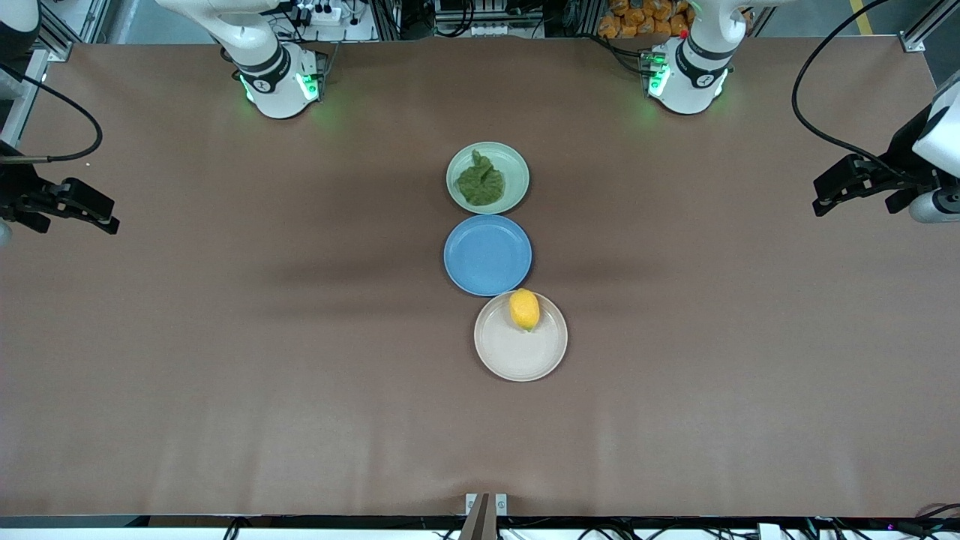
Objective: Pick lemon and lettuce from plates
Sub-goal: 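Reach the left gripper to the lemon while the right gripper moves toward lettuce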
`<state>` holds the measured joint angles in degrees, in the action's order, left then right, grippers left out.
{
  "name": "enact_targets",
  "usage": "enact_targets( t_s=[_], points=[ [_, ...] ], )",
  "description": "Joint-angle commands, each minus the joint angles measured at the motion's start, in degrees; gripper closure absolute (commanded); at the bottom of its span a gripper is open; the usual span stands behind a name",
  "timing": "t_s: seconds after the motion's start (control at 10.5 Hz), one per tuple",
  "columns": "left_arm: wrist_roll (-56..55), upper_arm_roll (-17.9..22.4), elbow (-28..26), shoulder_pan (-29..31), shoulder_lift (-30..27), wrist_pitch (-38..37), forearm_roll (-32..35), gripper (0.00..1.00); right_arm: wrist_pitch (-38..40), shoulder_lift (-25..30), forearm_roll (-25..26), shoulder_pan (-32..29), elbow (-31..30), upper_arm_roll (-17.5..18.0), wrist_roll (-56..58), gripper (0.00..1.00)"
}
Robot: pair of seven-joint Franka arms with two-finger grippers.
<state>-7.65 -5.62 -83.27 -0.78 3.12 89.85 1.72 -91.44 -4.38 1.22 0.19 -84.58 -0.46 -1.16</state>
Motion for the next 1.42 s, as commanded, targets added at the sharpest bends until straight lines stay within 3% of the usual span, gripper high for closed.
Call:
enact_targets(
  t_s=[0.0, 0.28, 1.04, 1.33],
  points=[
    [0.89, -0.36, 0.30, 0.25, -0.40, -0.99, 1.27, 0.00, 0.47, -0.37, -0.69, 0.34, 1.00, -0.41, -0.06, 0.00],
    [0.36, -1.93, 0.30, -2.63, 3.45, 1.01, 0.13, 0.00, 0.47, -0.37, -0.78, 0.34, 1.00, -0.41, -0.07, 0.00],
    [-26.07, -2.47, 1.62, -21.09, 29.64, 34.56, -0.22, 0.00, 1.00, -0.54, -1.13, 0.95, 0.65, -0.33, 0.55, 0.00],
    [-31.88, -2.47, 1.62, -24.61, 35.62, 40.31, -0.22, 0.02, 0.30, -0.81, -1.04, 2.36, 0.91, -0.33, -0.07, 0.00]
  ],
)
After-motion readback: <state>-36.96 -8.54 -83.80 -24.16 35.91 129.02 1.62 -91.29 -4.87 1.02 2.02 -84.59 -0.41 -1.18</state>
